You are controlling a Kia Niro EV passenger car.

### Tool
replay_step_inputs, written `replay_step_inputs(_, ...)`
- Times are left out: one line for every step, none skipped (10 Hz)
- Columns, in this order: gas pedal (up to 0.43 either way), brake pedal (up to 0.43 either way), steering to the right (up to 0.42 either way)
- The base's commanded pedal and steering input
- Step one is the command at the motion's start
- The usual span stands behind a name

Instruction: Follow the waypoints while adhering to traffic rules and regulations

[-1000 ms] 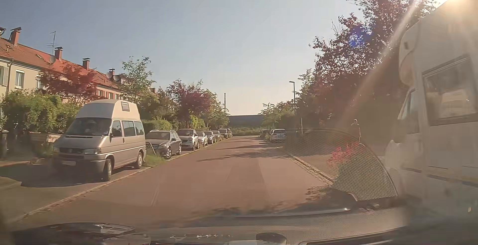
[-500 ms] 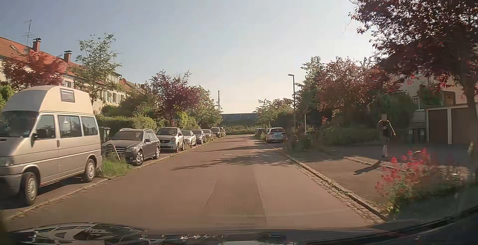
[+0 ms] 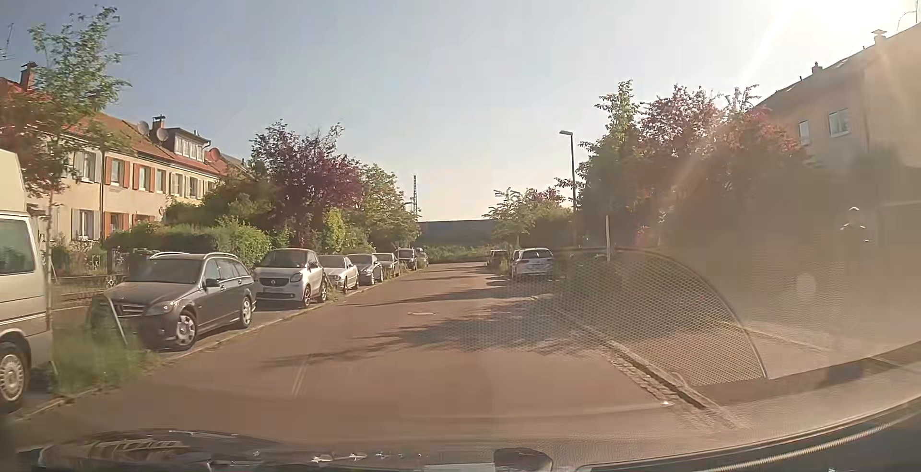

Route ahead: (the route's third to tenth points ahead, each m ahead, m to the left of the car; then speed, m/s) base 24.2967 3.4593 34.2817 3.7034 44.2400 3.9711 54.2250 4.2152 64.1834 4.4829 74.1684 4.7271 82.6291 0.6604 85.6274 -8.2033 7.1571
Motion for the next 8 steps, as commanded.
replay_step_inputs(0.0,0.0,0.004)
replay_step_inputs(0.0,0.0,0.003)
replay_step_inputs(0.0,0.0,0.0)
replay_step_inputs(0.0,0.0,-0.003)
replay_step_inputs(0.0,0.0,-0.004)
replay_step_inputs(0.0,0.0,-0.005)
replay_step_inputs(0.0,0.0,-0.007)
replay_step_inputs(0.0,0.0,-0.01)
